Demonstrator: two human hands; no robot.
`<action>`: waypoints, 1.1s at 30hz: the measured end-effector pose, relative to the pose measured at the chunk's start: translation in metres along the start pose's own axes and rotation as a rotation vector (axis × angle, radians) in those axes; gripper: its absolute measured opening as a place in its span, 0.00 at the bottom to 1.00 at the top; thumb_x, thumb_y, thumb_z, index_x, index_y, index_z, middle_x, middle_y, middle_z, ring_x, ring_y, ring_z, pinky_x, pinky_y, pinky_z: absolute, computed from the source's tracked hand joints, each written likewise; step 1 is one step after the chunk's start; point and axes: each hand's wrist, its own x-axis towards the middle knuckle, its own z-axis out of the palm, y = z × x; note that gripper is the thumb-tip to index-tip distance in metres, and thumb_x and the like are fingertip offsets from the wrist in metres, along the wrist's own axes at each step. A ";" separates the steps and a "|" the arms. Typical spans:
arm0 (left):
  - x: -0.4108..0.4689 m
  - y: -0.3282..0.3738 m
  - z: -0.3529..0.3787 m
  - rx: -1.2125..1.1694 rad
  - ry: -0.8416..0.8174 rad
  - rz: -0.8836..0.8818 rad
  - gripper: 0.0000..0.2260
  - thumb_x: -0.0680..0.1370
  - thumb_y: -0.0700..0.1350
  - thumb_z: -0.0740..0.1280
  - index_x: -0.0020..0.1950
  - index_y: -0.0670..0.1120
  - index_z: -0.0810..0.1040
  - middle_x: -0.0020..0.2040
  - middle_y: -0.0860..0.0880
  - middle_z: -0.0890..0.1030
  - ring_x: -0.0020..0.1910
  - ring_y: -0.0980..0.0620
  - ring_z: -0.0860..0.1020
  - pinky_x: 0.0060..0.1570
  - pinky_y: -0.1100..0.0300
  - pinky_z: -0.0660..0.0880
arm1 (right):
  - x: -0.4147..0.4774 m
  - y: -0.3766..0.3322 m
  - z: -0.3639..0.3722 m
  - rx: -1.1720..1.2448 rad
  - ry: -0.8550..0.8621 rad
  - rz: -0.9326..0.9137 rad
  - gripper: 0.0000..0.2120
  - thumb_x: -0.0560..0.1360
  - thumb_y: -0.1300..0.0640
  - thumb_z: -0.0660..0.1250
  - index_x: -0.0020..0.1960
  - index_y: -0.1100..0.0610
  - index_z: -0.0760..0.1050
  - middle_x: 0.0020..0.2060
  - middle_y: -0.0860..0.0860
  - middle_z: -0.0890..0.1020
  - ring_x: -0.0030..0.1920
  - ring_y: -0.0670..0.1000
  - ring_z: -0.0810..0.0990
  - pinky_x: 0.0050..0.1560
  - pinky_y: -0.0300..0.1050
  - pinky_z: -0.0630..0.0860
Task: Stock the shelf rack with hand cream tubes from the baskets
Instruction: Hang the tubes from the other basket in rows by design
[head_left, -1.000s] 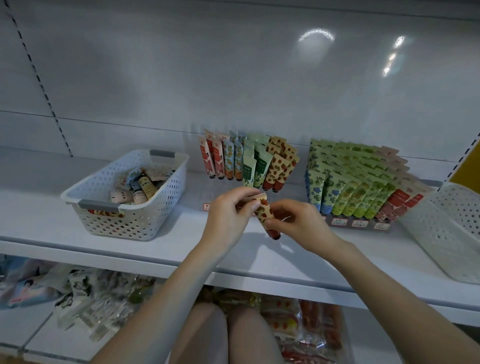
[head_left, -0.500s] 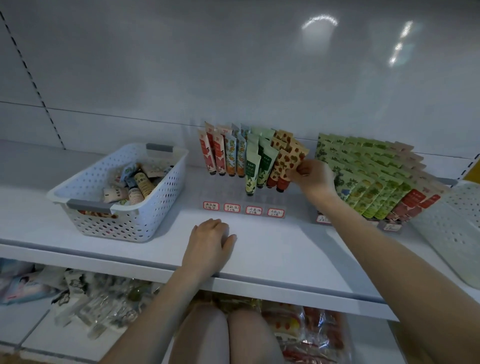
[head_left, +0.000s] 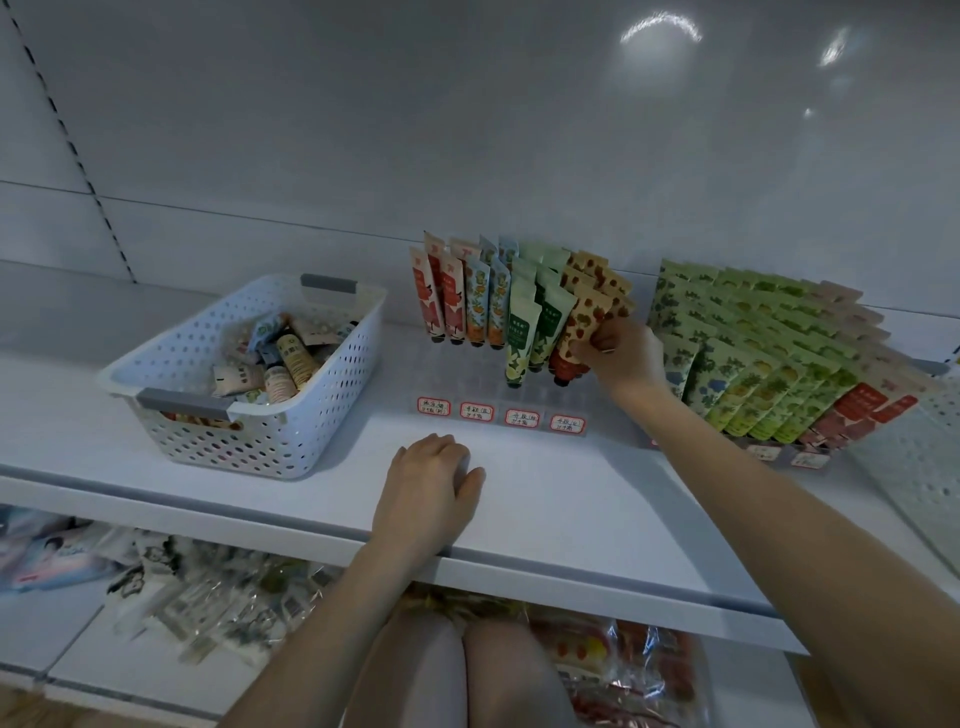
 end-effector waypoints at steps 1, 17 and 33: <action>0.000 0.000 0.000 0.004 -0.004 -0.005 0.12 0.74 0.50 0.60 0.35 0.43 0.74 0.34 0.50 0.73 0.35 0.51 0.71 0.39 0.57 0.68 | -0.001 0.001 0.001 -0.002 -0.002 -0.006 0.11 0.74 0.63 0.67 0.45 0.74 0.76 0.42 0.66 0.81 0.44 0.63 0.78 0.31 0.39 0.62; -0.001 -0.002 0.004 0.009 0.028 0.006 0.10 0.76 0.48 0.64 0.39 0.43 0.77 0.36 0.50 0.75 0.37 0.51 0.72 0.43 0.56 0.69 | -0.006 -0.001 0.011 -0.011 -0.039 0.020 0.10 0.75 0.61 0.66 0.45 0.70 0.76 0.43 0.62 0.81 0.43 0.57 0.78 0.45 0.49 0.74; 0.000 0.000 0.003 -0.011 0.039 0.003 0.12 0.74 0.49 0.61 0.36 0.43 0.76 0.33 0.50 0.74 0.34 0.51 0.71 0.39 0.58 0.67 | -0.002 0.002 0.011 -0.043 -0.057 0.028 0.13 0.74 0.60 0.67 0.47 0.72 0.75 0.44 0.64 0.81 0.47 0.59 0.79 0.33 0.41 0.66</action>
